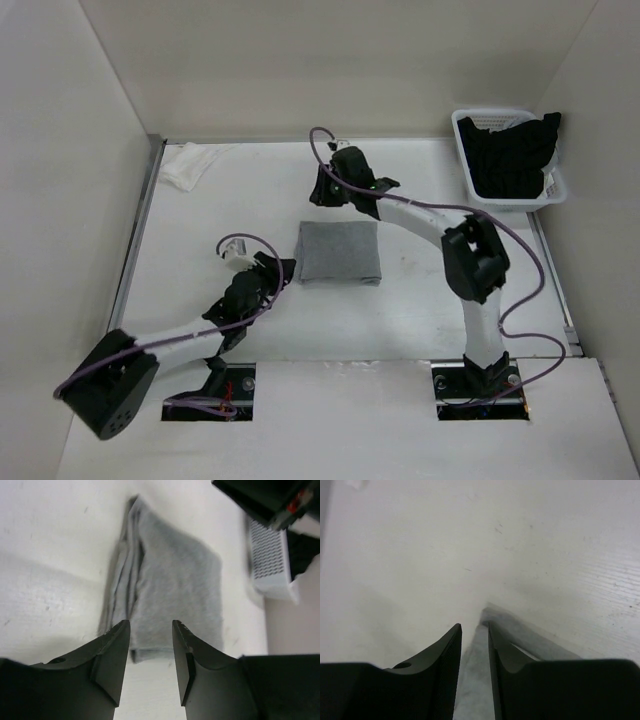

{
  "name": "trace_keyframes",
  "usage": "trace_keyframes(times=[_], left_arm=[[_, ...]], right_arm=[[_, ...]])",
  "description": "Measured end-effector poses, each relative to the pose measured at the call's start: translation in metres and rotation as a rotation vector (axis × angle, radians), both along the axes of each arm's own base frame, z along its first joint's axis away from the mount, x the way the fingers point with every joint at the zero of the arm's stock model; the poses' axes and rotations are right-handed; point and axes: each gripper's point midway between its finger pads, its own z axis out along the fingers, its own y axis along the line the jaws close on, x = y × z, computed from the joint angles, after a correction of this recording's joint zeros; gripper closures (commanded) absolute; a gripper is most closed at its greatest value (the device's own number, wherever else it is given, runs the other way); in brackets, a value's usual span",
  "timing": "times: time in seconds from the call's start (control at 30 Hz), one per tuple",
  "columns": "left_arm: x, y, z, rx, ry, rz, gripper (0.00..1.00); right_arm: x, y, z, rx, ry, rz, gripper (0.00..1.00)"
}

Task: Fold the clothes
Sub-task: Fold the tank top

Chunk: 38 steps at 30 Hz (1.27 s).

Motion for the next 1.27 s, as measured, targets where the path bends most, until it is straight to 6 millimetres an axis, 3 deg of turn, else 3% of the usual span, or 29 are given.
trace_keyframes(times=[0.1,0.23,0.33,0.4,0.5,0.6,0.7,0.83,0.97,1.2,1.27], left_arm=[[0.002,0.013,0.031,-0.001,-0.092,0.046,0.59],[0.005,0.029,0.058,0.060,-0.152,0.094,0.56],[0.011,0.036,0.077,0.120,-0.166,0.111,0.54],[0.015,0.039,0.092,0.153,-0.176,0.118,0.52],[0.018,0.045,0.102,0.197,-0.175,0.127,0.50],[0.021,0.060,0.094,0.244,-0.139,0.155,0.49],[0.023,0.078,0.077,0.285,-0.073,0.187,0.49],[0.024,0.092,0.064,0.295,-0.026,0.204,0.50],[0.023,0.088,0.048,0.302,0.019,0.169,0.51],[0.021,0.074,0.044,0.301,0.025,0.110,0.54],[0.022,0.072,0.041,0.307,0.028,0.101,0.50]], right_arm=[[-0.016,-0.013,0.061,0.061,-0.092,0.000,0.70],[-0.047,-0.040,0.132,0.142,-0.240,-0.012,0.88],[-0.071,-0.068,0.149,0.163,-0.324,-0.043,1.00],[-0.083,-0.086,0.139,0.152,-0.347,-0.079,1.00],[-0.097,-0.114,0.097,0.096,-0.336,-0.148,0.97],[-0.105,-0.138,0.053,0.027,-0.297,-0.234,0.78],[-0.109,-0.162,0.030,-0.013,-0.302,-0.329,0.66],[-0.107,-0.187,0.025,-0.013,-0.329,-0.430,0.64],[-0.095,-0.208,0.034,0.026,-0.354,-0.530,0.64],[-0.090,-0.208,0.032,0.048,-0.349,-0.549,0.64],[-0.090,-0.207,0.029,0.047,-0.342,-0.549,0.64]])
